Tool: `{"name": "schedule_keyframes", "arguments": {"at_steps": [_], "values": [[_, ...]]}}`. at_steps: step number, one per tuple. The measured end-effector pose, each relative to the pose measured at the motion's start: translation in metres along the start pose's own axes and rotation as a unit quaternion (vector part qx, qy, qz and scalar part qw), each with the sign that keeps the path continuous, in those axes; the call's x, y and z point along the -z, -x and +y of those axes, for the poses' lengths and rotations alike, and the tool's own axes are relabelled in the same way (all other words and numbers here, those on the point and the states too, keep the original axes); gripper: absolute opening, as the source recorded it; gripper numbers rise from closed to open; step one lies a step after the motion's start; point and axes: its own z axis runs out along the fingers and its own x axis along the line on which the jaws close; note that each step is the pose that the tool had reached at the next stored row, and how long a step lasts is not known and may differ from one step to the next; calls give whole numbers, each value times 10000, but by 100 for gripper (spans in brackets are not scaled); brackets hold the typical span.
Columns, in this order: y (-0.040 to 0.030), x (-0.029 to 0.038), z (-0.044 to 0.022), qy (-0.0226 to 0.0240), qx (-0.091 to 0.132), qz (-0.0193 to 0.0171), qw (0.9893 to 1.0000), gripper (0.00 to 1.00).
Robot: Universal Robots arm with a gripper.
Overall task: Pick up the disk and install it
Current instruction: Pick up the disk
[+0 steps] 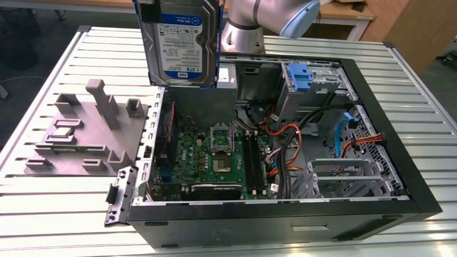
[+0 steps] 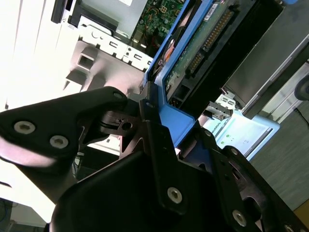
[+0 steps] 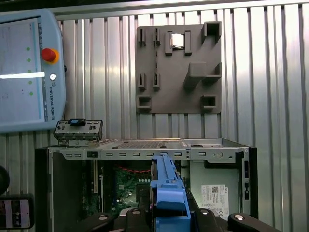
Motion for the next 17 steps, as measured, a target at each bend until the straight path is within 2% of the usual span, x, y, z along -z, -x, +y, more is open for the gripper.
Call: {"name": "schedule_keyframes", "arguments": {"at_steps": [15, 17], "values": [[-18, -2, -1, 0, 0, 0, 10000, 37], [-20, -1, -1, 1, 1, -14, 10000, 37]]}}
